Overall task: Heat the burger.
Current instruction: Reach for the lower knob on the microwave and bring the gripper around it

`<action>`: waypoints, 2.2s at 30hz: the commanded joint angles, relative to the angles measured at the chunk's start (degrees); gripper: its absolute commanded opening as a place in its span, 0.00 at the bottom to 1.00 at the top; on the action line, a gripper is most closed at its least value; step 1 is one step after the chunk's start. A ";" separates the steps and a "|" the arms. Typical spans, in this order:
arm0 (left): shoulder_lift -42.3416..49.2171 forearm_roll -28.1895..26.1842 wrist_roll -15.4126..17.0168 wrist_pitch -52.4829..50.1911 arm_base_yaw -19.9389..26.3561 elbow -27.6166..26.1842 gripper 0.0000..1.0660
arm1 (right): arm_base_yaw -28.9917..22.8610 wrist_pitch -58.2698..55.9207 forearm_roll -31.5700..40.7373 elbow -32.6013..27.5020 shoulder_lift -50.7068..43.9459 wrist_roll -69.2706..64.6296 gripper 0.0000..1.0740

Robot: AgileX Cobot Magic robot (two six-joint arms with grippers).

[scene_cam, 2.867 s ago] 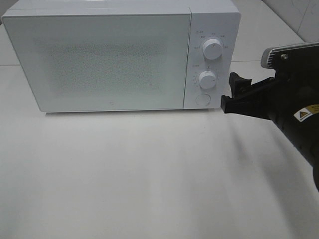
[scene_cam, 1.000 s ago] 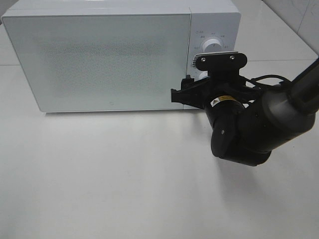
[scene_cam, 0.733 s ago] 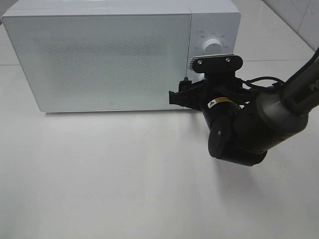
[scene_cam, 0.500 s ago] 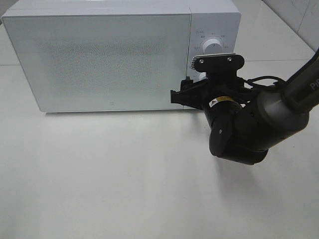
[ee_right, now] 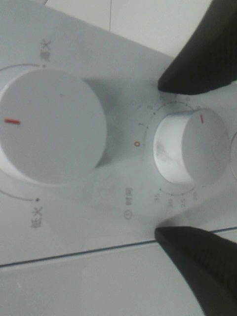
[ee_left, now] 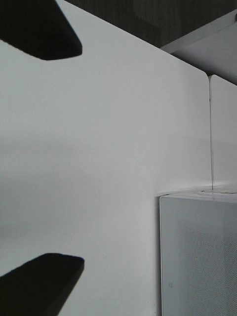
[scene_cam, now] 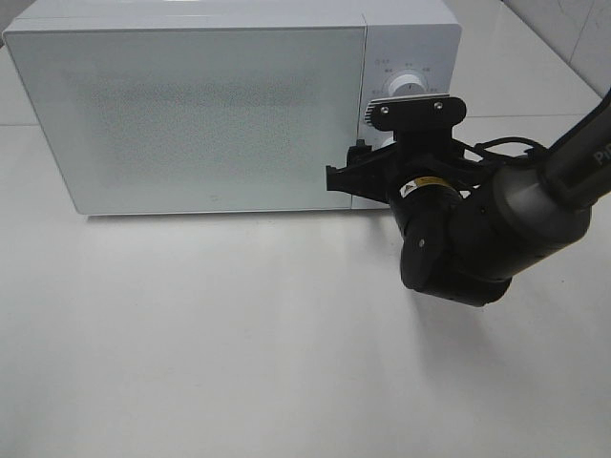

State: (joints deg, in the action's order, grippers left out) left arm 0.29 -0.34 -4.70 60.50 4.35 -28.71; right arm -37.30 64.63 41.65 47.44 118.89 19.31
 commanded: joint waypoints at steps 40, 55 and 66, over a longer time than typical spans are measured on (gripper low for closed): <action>1.38 -0.46 0.23 -0.92 0.17 0.23 0.94 | 0.57 2.86 -15.93 0.92 0.00 -79.93 0.00; 1.38 -0.46 0.23 -0.92 0.17 0.23 0.94 | 0.57 14.84 -17.70 0.92 0.00 -99.41 0.00; 1.38 -0.46 0.23 -0.92 0.17 0.23 0.94 | 0.57 14.78 -17.99 0.92 0.00 -100.90 0.00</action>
State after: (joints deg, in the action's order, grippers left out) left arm 0.29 -0.34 -4.70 60.50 4.35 -28.71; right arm -36.38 66.92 36.04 45.66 119.75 -80.79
